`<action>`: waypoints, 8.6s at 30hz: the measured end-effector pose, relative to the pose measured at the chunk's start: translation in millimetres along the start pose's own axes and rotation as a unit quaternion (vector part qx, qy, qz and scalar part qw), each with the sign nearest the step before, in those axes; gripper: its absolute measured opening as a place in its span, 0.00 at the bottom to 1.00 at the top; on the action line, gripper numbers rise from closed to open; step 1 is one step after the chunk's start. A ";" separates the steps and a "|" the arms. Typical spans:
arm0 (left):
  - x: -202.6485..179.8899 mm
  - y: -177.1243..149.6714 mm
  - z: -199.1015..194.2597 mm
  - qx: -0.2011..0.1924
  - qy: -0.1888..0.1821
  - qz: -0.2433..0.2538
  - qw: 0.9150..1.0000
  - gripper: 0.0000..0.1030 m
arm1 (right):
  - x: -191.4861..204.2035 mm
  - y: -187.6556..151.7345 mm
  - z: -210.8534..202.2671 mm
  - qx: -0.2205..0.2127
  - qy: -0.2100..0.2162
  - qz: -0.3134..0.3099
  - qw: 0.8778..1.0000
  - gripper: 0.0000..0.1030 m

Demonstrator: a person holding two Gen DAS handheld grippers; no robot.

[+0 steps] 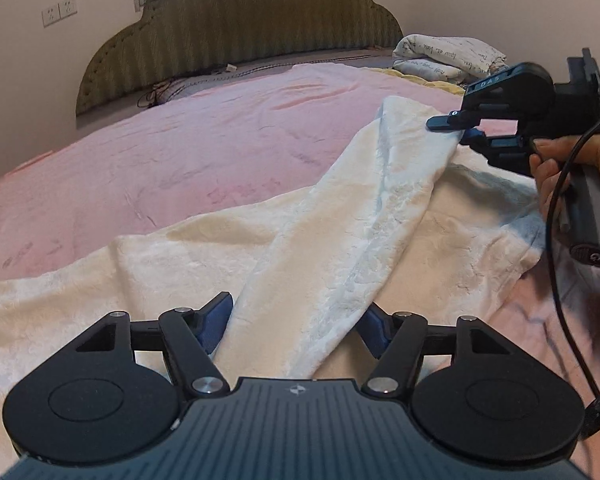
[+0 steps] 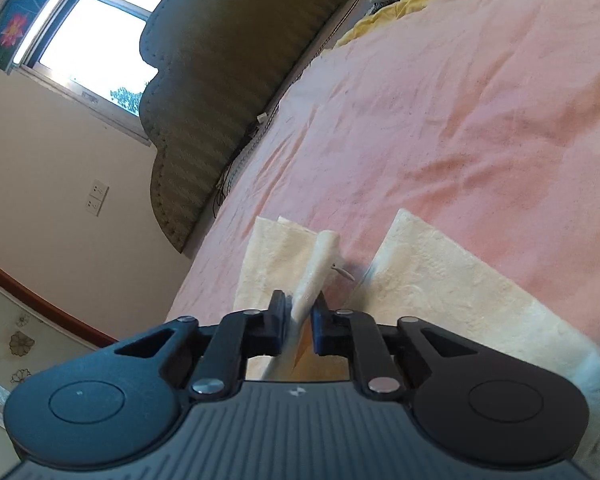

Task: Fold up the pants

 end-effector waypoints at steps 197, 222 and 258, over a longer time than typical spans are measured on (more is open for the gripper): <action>86.7 -13.0 -11.9 0.074 0.072 -0.060 0.993 0.90 | -20.4 -21.8 -85.7 0.022 -0.051 -0.017 0.998 0.23; 147.2 -13.1 51.3 0.183 -0.228 -0.501 0.815 0.87 | 201.0 -274.7 -14.7 0.207 0.045 -0.621 0.754 0.14; 237.0 -30.7 -23.1 0.151 0.040 -0.355 0.922 0.50 | 204.0 -331.3 -9.5 0.313 0.104 -0.604 0.725 0.62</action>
Point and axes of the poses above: each gripper's, at about its wrist camera, not at the fingertips, and z roughly the way its jaws point, x to its left, y to its top, the point moved 3 cm from there along z, roughly the way its jaws point, and after that the axes turned 13 degrees about y, right-handed, at the moved point
